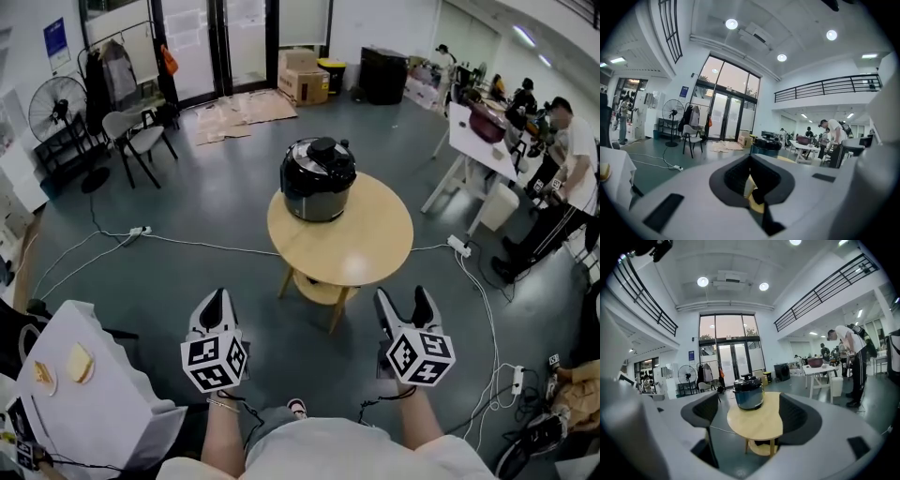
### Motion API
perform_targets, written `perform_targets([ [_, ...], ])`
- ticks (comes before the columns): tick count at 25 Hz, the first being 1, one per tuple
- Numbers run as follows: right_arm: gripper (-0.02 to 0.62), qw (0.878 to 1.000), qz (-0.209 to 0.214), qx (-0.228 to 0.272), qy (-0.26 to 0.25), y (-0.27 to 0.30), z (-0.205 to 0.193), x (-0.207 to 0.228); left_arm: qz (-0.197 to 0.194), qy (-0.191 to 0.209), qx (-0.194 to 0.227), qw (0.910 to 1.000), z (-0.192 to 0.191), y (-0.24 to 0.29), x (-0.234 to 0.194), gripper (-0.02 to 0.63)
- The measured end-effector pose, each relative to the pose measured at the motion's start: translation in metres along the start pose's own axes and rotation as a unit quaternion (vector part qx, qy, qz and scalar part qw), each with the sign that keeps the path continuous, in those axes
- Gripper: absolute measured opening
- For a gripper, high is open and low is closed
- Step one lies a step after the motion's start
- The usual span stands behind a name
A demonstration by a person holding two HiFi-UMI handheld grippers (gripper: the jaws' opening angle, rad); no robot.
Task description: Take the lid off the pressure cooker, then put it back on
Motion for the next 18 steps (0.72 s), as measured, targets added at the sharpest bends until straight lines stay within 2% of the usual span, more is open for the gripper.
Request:
perform_targets([
  [9,0.411,1.0,-0.009,-0.004,0.002,0.053,0.004,-0.007,-0.009,0.005,-0.013,0.9999,0.006,0.051,-0.019,-0.011],
  [18,0.411,0.999,-0.025,-0.025,0.013,0.081,-0.004,0.008,-0.031,0.011,-0.037,0.9988,-0.001,0.095,-0.006,-0.011],
])
Point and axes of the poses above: the fingertips, and each gripper's own axes: y forward along the fingers, x to its right, z out of its top, the point moved 10 cm from there along -y, backward along the fingers, and after that the axes turned 2 degrees about -y, right-handed, at the moved point
